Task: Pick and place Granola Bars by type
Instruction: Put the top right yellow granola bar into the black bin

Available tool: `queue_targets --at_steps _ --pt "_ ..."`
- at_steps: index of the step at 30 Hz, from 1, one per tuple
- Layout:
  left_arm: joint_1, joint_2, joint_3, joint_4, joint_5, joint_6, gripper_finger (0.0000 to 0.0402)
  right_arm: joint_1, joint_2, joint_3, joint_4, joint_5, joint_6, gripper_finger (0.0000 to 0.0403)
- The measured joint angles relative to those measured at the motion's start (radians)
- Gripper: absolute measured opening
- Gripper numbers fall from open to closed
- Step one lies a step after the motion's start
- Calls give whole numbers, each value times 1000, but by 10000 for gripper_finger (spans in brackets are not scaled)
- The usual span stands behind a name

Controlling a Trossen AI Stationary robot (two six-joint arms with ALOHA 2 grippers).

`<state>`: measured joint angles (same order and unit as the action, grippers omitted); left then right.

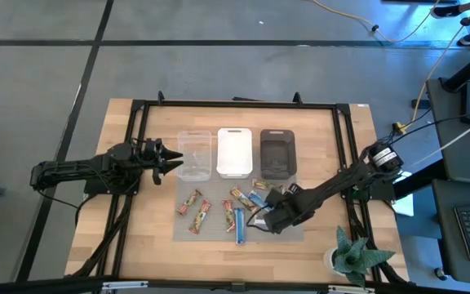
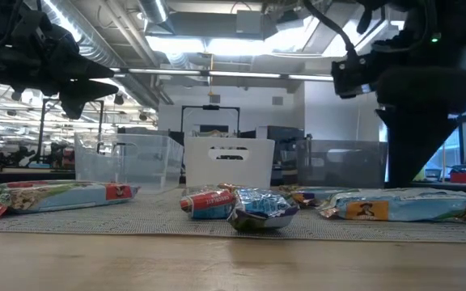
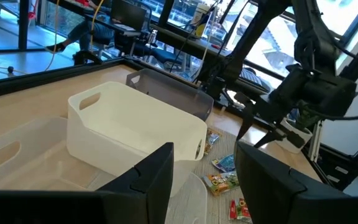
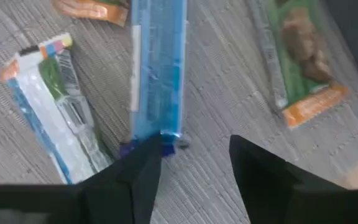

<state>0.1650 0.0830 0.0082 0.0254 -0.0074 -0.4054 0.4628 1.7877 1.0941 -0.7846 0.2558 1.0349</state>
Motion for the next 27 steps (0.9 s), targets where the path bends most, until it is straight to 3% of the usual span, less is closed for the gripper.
queue_targets --at_steps 5,10,15,27 --pt "0 0 0 -2 0 0 162 -7 -78 -28 -12 21 -20 178" --pt "0 0 0 -8 0 0 162 -7 -212 -82 -31 136 -36 172" --pt "0 0 0 -8 0 0 162 -11 -304 -143 -17 137 41 172" --pt "0 0 0 -7 0 0 162 -37 -325 -151 -55 114 168 176"
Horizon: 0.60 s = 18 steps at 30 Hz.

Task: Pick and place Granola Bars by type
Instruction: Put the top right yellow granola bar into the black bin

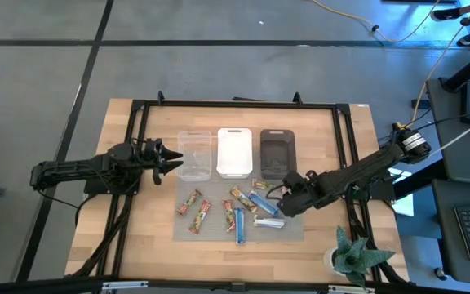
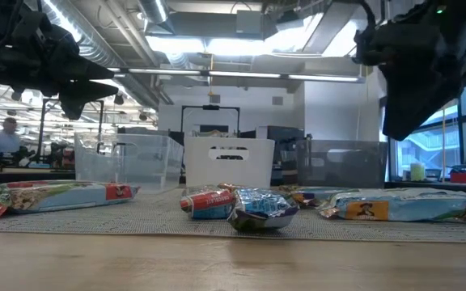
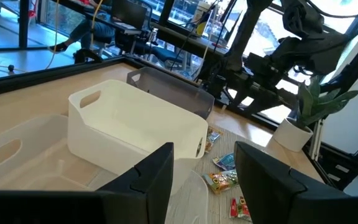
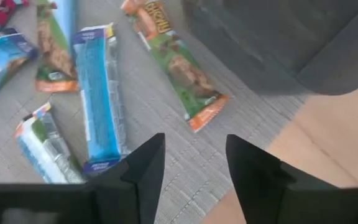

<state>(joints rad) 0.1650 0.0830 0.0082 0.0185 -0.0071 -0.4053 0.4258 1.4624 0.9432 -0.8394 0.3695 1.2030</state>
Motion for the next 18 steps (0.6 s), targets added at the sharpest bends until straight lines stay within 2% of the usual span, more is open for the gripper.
queue_targets --at_steps 4,12,18 --pt "0 0 0 0 0 0 162 -10 0 0 19 -11 -9 206" --pt "0 0 0 0 0 0 162 -11 0 0 62 -6 -60 304" --pt "0 0 0 0 0 0 162 -11 45 0 141 3 -214 322"
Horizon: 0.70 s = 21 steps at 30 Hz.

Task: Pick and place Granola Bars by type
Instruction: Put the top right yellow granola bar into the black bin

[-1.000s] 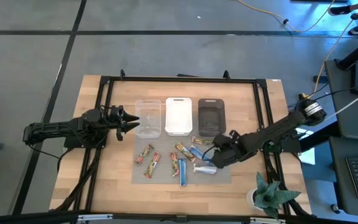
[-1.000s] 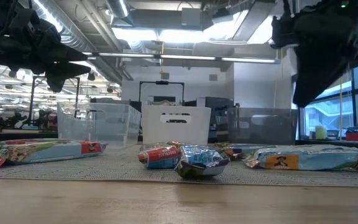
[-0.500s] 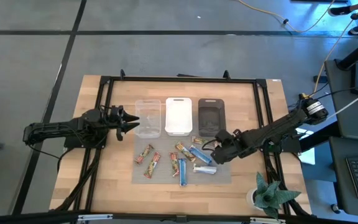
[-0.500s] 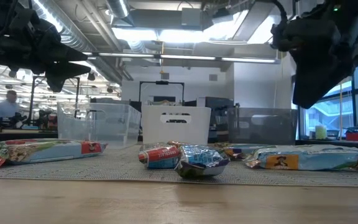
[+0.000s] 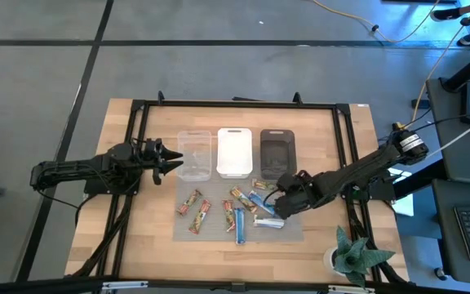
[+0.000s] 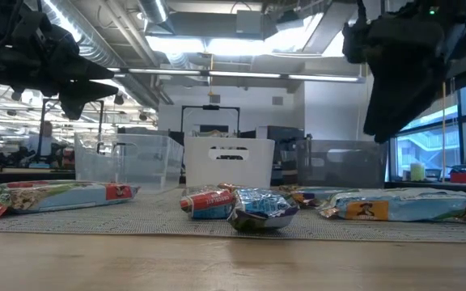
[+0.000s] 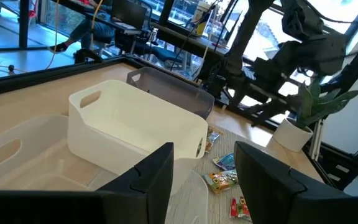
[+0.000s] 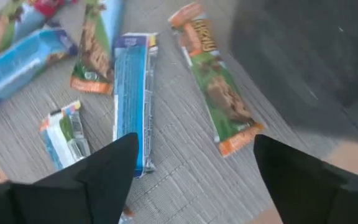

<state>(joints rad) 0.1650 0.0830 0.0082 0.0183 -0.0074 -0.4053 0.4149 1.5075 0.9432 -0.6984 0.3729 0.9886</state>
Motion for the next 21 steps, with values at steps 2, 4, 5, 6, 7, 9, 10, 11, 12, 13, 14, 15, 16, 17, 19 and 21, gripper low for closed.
queue_targets --at_steps 2,4,5,6,7,9,10,11,12,13,14,15,16,17,19,21 --pt "0 0 0 0 0 0 162 0 31 0 30 0 -63 321" --pt "0 0 0 0 0 0 162 0 63 0 60 0 -106 316" --pt "0 0 0 -1 0 0 162 0 76 0 78 0 -112 314" --pt "0 0 0 0 0 0 162 0 90 0 91 0 -120 310" --pt "0 0 0 -1 0 0 162 0 105 0 95 0 -129 308" --pt "0 0 0 -1 0 0 162 0 133 0 94 22 -134 301" --pt "0 0 0 -1 0 0 162 0 143 0 93 39 -134 297" --pt "0 0 0 -1 0 0 162 0 154 0 91 58 -135 293" --pt "0 0 0 -1 0 0 162 0 164 0 92 73 -139 289" --pt "0 0 0 -1 0 0 162 0 174 0 91 87 -150 284" --pt "0 0 0 -1 0 0 162 0 182 0 92 99 -158 280" --pt "0 0 0 -1 0 0 162 -1 189 0 92 109 -163 276" --pt "0 0 0 -1 0 0 162 -1 196 0 93 118 -165 273" --pt "0 0 0 -1 0 0 162 -3 204 0 93 124 -165 270" --pt "0 0 0 -1 0 0 162 -6 218 0 91 124 -158 266" --pt "0 0 0 -1 0 0 162 -12 231 0 98 124 -145 265"
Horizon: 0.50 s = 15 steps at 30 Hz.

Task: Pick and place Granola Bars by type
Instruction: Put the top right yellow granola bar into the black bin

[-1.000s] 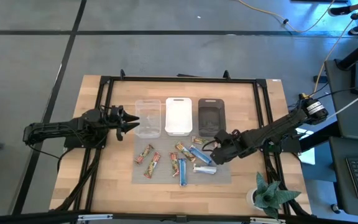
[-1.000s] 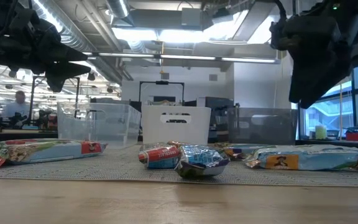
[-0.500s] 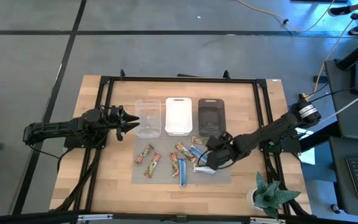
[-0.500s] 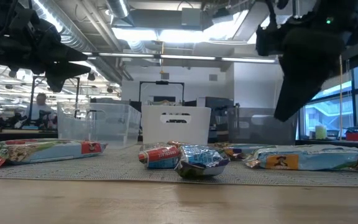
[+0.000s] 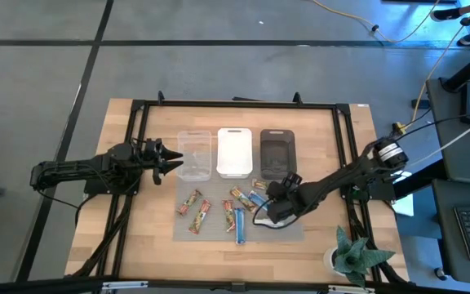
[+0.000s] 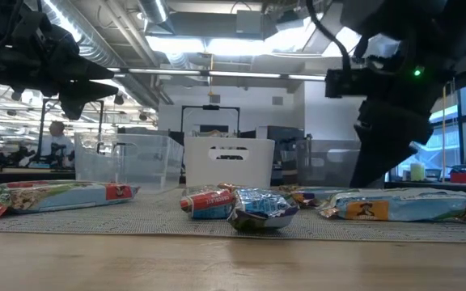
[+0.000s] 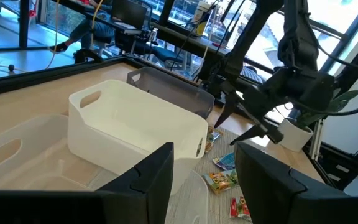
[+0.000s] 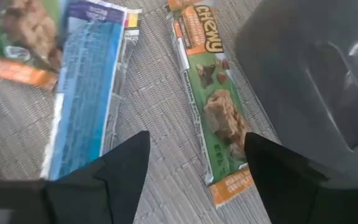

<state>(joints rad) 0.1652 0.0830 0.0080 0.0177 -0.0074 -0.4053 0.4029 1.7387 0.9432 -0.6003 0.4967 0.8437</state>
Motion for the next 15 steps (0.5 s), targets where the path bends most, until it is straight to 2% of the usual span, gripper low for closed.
queue_targets --at_steps 15 --pt "0 0 0 0 0 0 162 -35 60 5 3 -37 44 263"
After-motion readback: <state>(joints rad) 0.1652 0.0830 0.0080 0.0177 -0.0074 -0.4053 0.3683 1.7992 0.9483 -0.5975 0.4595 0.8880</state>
